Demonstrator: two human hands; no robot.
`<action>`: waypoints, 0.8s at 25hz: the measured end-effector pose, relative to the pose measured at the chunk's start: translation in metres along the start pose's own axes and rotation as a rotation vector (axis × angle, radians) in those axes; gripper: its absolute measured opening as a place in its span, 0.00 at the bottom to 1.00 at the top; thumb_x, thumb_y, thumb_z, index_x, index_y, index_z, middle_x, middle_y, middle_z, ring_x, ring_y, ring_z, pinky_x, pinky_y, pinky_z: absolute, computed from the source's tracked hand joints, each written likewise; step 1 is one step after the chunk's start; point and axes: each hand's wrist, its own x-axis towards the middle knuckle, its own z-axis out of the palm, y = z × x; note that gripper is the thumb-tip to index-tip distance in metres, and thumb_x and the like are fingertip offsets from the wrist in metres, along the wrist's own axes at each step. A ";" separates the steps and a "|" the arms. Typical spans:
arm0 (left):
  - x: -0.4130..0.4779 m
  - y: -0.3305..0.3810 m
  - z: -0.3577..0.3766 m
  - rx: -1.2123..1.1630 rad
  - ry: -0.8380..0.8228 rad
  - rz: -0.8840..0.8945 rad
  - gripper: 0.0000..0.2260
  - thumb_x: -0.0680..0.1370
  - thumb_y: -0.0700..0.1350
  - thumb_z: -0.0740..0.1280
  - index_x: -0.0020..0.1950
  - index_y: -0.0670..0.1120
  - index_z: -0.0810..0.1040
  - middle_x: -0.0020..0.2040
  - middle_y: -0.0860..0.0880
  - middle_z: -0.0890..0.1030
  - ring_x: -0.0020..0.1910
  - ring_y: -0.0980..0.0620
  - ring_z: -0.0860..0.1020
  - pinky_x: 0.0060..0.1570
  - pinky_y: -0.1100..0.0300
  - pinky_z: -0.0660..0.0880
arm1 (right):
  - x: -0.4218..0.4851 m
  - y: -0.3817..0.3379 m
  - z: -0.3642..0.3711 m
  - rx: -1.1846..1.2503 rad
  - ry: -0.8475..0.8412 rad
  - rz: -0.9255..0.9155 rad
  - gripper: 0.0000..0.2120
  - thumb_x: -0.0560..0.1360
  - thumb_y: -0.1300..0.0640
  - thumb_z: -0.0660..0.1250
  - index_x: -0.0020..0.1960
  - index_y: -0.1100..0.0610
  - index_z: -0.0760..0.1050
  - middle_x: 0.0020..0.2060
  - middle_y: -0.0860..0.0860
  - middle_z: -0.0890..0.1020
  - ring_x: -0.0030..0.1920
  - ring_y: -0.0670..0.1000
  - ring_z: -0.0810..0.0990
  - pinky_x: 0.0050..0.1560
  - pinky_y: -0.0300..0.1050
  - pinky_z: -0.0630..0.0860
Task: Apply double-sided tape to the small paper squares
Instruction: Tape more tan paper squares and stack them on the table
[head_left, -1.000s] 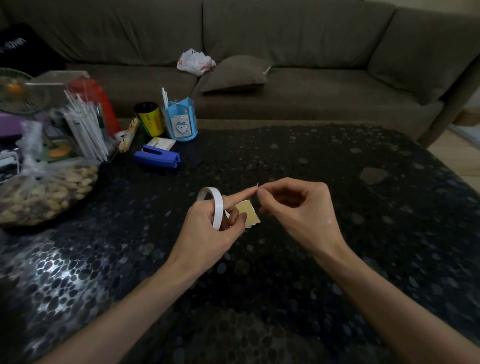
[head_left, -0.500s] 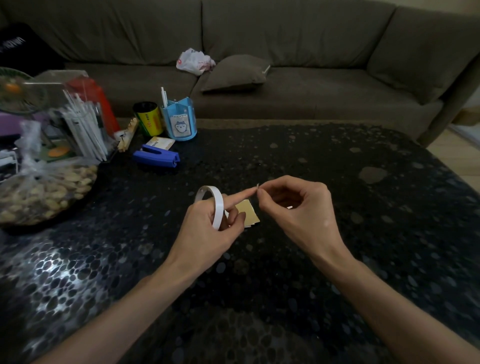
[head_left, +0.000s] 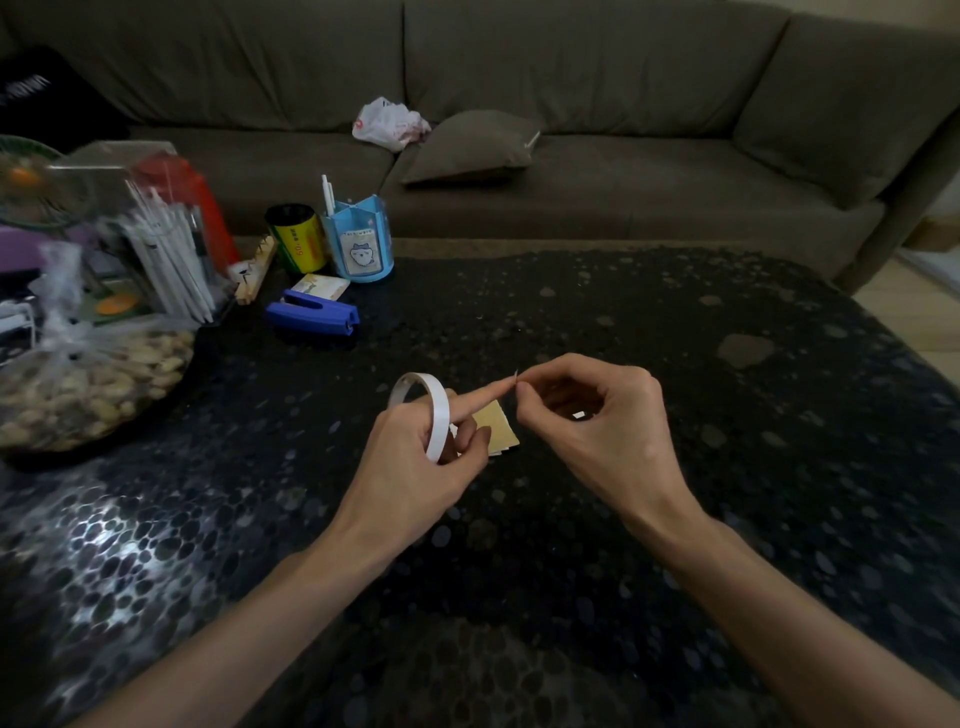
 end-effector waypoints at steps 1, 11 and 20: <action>0.000 0.000 0.000 0.001 0.002 0.000 0.21 0.80 0.39 0.71 0.71 0.56 0.79 0.36 0.54 0.78 0.35 0.53 0.79 0.39 0.60 0.80 | 0.000 0.000 0.000 0.000 0.001 -0.006 0.05 0.77 0.58 0.74 0.52 0.51 0.85 0.43 0.42 0.86 0.46 0.40 0.85 0.49 0.34 0.81; -0.001 0.004 -0.001 -0.009 -0.011 -0.010 0.21 0.79 0.39 0.71 0.71 0.55 0.79 0.35 0.57 0.78 0.35 0.55 0.79 0.38 0.66 0.77 | -0.001 0.000 0.000 -0.023 0.002 -0.028 0.06 0.77 0.58 0.75 0.53 0.52 0.85 0.44 0.42 0.86 0.47 0.40 0.85 0.50 0.33 0.81; -0.001 0.006 0.000 -0.044 -0.014 0.007 0.22 0.80 0.38 0.71 0.70 0.57 0.80 0.34 0.56 0.75 0.33 0.51 0.76 0.36 0.62 0.76 | 0.000 0.000 0.000 -0.017 0.009 -0.033 0.04 0.76 0.59 0.76 0.50 0.53 0.85 0.42 0.42 0.85 0.45 0.41 0.85 0.48 0.34 0.81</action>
